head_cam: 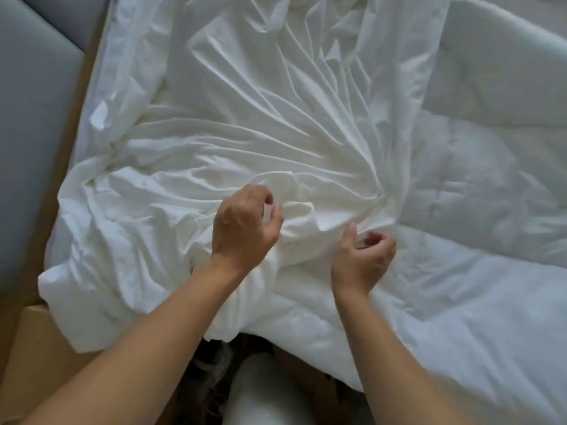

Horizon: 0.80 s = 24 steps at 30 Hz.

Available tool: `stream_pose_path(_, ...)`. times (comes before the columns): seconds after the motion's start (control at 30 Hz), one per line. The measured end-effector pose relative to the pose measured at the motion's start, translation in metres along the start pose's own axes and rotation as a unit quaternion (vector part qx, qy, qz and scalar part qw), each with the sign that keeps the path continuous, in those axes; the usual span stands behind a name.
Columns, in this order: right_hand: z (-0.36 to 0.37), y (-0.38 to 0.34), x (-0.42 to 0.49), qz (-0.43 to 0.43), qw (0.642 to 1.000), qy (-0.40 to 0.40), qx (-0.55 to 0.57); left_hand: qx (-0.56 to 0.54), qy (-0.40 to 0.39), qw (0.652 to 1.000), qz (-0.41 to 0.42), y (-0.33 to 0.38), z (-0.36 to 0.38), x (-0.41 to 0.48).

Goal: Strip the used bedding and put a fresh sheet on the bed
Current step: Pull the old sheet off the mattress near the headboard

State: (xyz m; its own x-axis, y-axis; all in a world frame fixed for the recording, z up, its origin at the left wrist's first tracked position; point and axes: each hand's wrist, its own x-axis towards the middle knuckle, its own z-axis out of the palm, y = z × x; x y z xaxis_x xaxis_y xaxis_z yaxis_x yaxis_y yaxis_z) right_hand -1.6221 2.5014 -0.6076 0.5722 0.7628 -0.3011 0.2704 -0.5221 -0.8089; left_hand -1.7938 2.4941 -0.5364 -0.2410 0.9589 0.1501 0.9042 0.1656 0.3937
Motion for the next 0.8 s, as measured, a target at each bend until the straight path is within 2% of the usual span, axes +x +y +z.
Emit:
stream_pose_path(0.03,-0.001,0.007,-0.016,0.140,0.983,-0.111,0.036,0.005,-0.071,0.997,-0.004,0.003,-0.007,-0.025)
stream_pose_path(0.07,0.000,0.011,-0.031,0.232,0.937,-0.252,0.074,0.034,-0.165,0.985,-0.029,0.004,-0.013,-0.052)
stream_pose_path(0.1,0.001,0.011,-0.044,0.273,0.872,-0.390,0.110,0.075,-0.241,0.966,-0.054,0.000,-0.017,-0.077)
stream_pose_path(0.13,0.004,0.010,-0.054,0.280,0.808,-0.499,0.140,0.106,-0.270,0.954,-0.071,-0.010,-0.019,-0.099)
stream_pose_path(0.17,0.007,0.009,-0.063,0.276,0.753,-0.575,0.159,0.108,-0.271,0.952,-0.089,-0.022,-0.024,-0.115)
stream_pose_path(0.2,0.011,0.007,-0.070,0.273,0.718,-0.618,0.168,0.069,-0.247,0.961,-0.107,-0.034,-0.031,-0.123)
stream_pose_path(0.3,0.026,0.010,-0.088,0.295,0.680,-0.640,0.203,-0.035,-0.140,0.984,-0.101,-0.071,-0.056,-0.126)
stream_pose_path(0.37,0.033,0.016,-0.100,0.352,0.635,-0.610,0.317,0.023,-0.084,0.992,-0.093,-0.103,-0.071,-0.119)
stream_pose_path(0.4,0.035,0.020,-0.107,0.382,0.602,-0.583,0.389,0.067,-0.096,0.987,-0.111,-0.120,-0.078,-0.115)
stream_pose_path(0.47,0.041,0.025,-0.126,0.433,0.563,-0.506,0.490,0.129,-0.219,0.956,-0.147,-0.148,-0.089,-0.110)
stream_pose_path(0.53,0.049,0.030,-0.145,0.463,0.561,-0.457,0.512,0.194,-0.335,0.916,-0.110,-0.171,-0.090,-0.114)
stream_pose_path(0.6,0.059,0.035,-0.160,0.456,0.584,-0.489,0.461,0.263,-0.357,0.895,-0.048,-0.185,-0.080,-0.119)
stream_pose_path(0.67,0.066,0.025,-0.171,0.364,0.666,-0.563,0.328,0.296,-0.317,0.901,-0.028,-0.190,-0.067,-0.119)
stream_pose_path(0.73,0.076,0.017,-0.179,0.237,0.749,-0.598,0.160,0.282,-0.251,0.926,-0.020,-0.193,-0.057,-0.118)
stream_pose_path(0.77,0.081,0.016,-0.182,0.184,0.770,-0.603,0.097,0.266,-0.219,0.939,-0.013,-0.194,-0.054,-0.118)
stream_pose_path(0.8,0.086,0.015,-0.186,0.163,0.776,-0.606,0.064,0.250,-0.189,0.950,-0.004,-0.195,-0.052,-0.119)
